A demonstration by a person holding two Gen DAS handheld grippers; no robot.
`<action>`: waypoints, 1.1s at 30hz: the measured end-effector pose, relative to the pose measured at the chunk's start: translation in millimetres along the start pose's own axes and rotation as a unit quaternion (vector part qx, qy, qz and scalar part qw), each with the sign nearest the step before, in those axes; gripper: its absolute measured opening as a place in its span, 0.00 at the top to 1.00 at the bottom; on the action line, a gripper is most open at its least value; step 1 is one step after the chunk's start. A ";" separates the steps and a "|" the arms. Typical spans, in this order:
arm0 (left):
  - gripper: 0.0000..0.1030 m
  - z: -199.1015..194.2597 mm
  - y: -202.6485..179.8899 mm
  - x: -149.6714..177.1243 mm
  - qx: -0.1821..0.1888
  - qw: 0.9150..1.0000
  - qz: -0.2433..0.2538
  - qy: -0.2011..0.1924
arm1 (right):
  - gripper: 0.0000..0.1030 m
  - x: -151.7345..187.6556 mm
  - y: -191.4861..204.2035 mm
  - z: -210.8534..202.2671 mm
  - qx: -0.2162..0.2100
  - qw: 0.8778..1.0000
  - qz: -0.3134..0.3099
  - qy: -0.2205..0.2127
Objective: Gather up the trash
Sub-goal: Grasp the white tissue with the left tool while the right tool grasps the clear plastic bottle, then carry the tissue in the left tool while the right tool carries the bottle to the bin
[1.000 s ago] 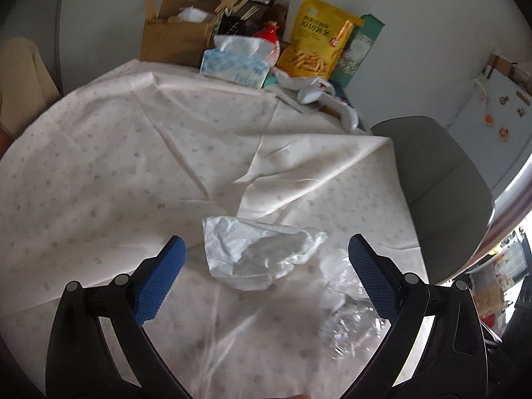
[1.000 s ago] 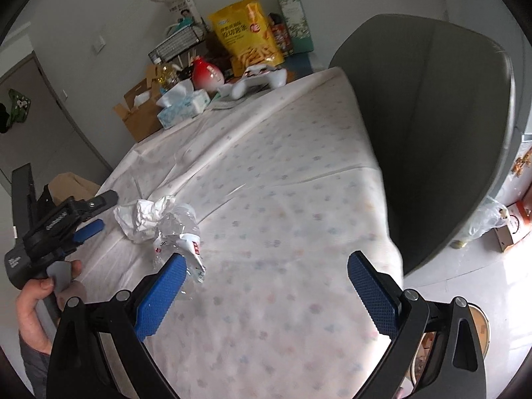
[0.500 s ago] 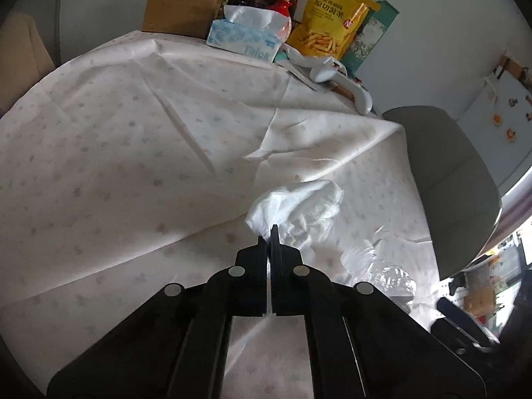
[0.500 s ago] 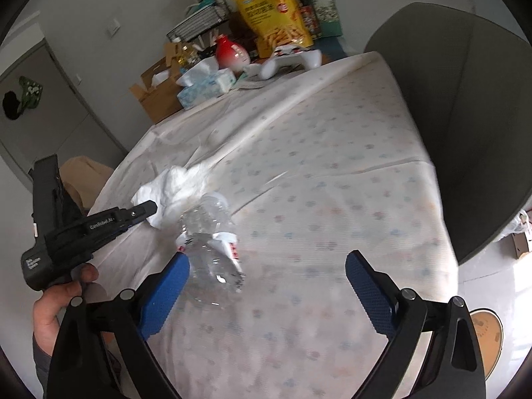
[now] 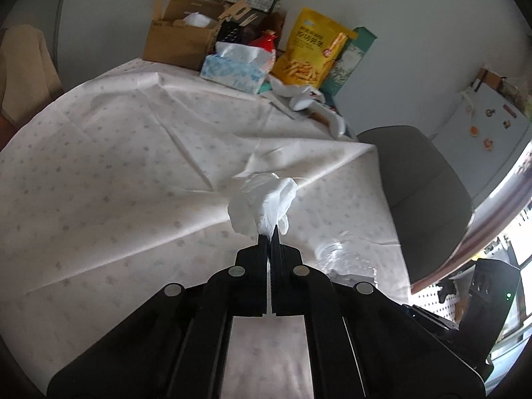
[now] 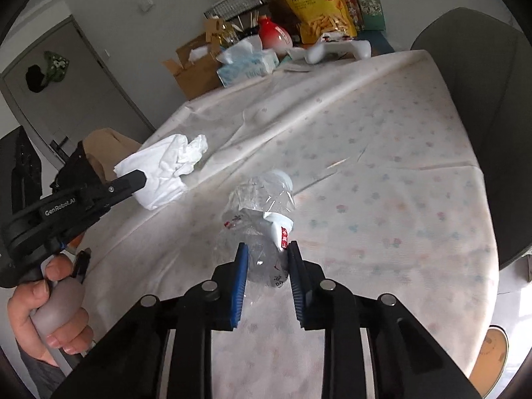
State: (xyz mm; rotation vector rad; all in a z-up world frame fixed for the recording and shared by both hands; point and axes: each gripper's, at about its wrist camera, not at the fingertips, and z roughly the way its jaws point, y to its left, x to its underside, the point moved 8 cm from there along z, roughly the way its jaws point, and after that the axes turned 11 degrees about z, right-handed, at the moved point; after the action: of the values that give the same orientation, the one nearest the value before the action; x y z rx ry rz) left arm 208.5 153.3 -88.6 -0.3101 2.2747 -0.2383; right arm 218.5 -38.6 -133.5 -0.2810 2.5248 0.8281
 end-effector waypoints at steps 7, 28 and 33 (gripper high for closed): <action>0.98 -2.2 -44.1 3.9 0.037 0.999 0.020 -0.005 | 0.77 -3.2 -27.0 -34.0 0.011 0.999 0.029 -0.032; 0.98 -5.0 -51.1 21.0 0.028 0.999 0.024 0.013 | 0.44 4.4 -46.2 1.8 0.033 0.999 0.038 0.002; 0.98 -0.6 -59.3 22.5 0.036 0.999 0.027 0.018 | 0.70 6.5 -37.9 -8.0 0.009 1.000 0.026 0.006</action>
State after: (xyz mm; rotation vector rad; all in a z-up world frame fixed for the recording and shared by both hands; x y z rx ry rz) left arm 202.2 90.2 -88.2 -0.2088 2.2997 -0.2984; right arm 222.4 -73.9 -150.2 -0.2155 2.5600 0.8251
